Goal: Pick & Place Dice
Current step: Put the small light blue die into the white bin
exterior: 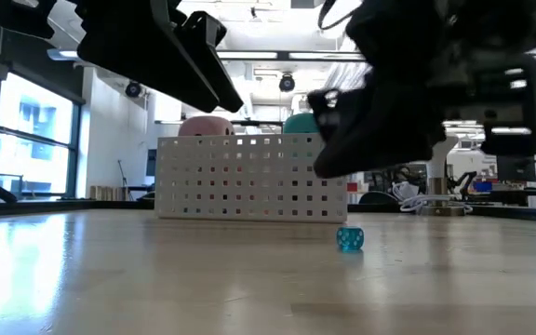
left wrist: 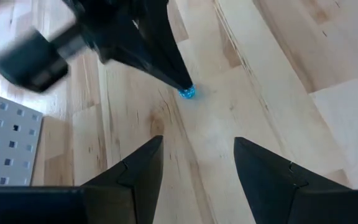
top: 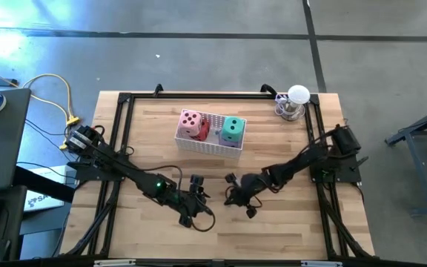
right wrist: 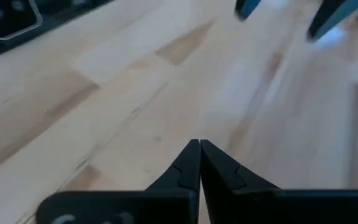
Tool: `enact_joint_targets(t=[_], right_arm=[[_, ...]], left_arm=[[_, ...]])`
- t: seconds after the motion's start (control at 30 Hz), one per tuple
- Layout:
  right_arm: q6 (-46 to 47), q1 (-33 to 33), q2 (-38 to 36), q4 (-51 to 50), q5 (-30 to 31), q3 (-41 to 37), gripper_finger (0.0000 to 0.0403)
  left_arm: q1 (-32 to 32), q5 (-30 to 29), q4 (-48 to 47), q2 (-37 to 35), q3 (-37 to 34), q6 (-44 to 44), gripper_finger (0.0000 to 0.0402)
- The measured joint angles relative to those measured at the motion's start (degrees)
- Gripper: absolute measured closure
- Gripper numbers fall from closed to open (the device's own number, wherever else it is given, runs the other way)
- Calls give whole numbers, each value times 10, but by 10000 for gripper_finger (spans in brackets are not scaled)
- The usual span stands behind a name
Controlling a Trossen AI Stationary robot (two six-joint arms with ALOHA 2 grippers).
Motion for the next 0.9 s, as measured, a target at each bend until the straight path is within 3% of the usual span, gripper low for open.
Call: enact_joint_targets(t=[0.1, 0.3, 0.37, 0.5, 0.63, 0.9], right_arm=[[-9, 31, -36, -42, 95, 0, 401], [13, 125, -115, -94, 341, 0, 401], [32, 158, -139, -92, 391, 0, 401], [45, 219, -181, -90, 430, 0, 401], [32, 263, -196, -71, 444, 0, 401], [12, 285, -197, -61, 449, 0, 401]], left_arm=[[7, 0, 1, 2, 0, 11, 214], [43, 4, 47, 51, 0, 30, 218], [54, 17, 72, 71, 0, 41, 220], [67, 77, 123, 93, -1, 68, 221], [71, 82, 162, 95, -1, 70, 221], [87, 123, 237, 128, -21, 36, 221]])
